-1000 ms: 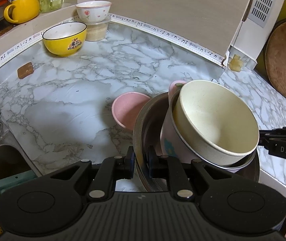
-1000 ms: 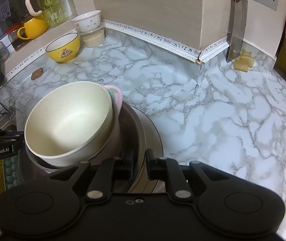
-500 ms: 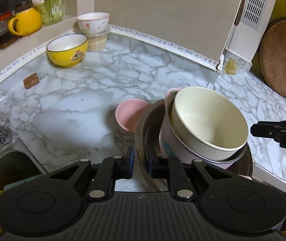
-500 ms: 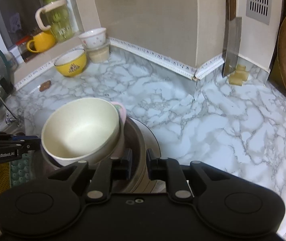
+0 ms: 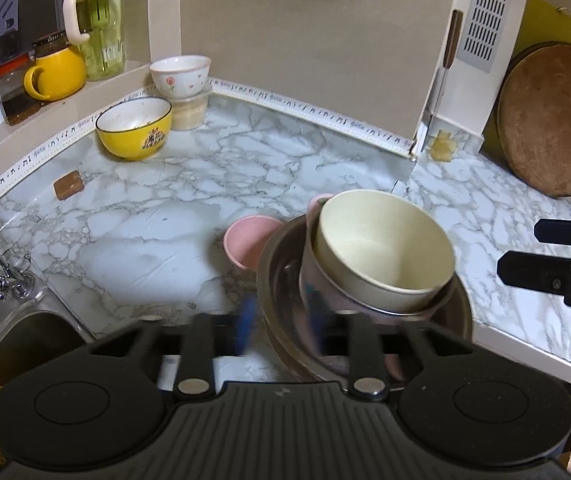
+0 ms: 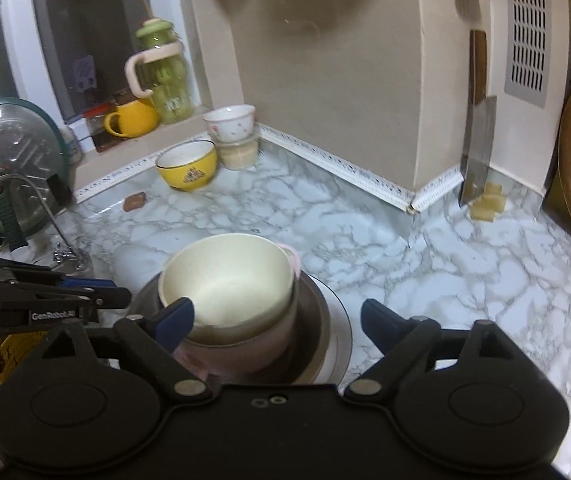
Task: Organize plates and bowls
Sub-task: 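Lower the steel bowl onto the pink pig plate and open both grippers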
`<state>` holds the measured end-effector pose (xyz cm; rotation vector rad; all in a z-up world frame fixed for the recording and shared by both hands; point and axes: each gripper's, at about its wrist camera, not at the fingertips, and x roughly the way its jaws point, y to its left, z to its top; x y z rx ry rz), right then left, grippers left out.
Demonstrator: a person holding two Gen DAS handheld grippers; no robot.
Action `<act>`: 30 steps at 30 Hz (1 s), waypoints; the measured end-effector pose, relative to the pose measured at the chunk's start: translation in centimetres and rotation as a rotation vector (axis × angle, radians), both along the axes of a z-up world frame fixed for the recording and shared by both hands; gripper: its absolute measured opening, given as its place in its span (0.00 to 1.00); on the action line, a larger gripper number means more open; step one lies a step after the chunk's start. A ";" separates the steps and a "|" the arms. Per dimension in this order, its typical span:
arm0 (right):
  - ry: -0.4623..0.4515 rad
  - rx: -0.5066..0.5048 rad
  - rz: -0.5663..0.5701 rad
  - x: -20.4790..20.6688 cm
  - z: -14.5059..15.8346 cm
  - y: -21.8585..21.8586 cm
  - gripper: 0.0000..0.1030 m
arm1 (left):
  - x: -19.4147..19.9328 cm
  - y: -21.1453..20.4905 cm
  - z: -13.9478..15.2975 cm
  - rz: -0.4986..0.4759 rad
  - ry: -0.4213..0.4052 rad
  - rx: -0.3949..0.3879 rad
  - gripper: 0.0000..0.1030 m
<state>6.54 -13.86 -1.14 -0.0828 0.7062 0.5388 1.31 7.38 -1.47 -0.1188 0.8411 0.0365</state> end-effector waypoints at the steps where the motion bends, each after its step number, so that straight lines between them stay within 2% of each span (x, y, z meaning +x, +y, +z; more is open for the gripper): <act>1: -0.006 0.004 0.003 -0.2 0.1 0.0 0.92 | -0.2 0.0 0.2 -0.004 -0.014 -0.003 0.59; 2: -0.010 0.007 0.001 -0.4 0.2 -0.1 0.92 | -0.5 0.0 0.5 -0.006 -0.030 -0.004 0.65; 6: -0.012 0.037 -0.006 -1.0 0.6 -0.6 0.95 | -1.2 -0.5 1.1 -0.014 -0.049 0.001 0.66; 9: -0.034 0.046 -0.005 -1.7 1.0 -0.7 0.99 | -1.7 -0.6 1.4 -0.017 -0.055 -0.016 0.75; 20: -0.082 0.095 -0.033 -4.1 1.9 -1.4 1.00 | -3.7 -1.1 2.2 0.007 -0.101 -0.052 0.79; 22: -0.090 0.093 -0.038 -4.4 1.9 -1.5 1.00 | -4.0 -1.2 2.4 0.016 -0.114 -0.049 0.87; 24: -0.095 0.101 -0.042 -4.8 1.9 -1.7 1.00 | -4.3 -1.2 2.6 0.014 -0.126 -0.052 1.00; 30: -0.108 0.125 -0.051 -6.0 2.1 -2.2 1.00 | -5.4 -2.1 3.1 -0.001 -0.145 -0.045 1.00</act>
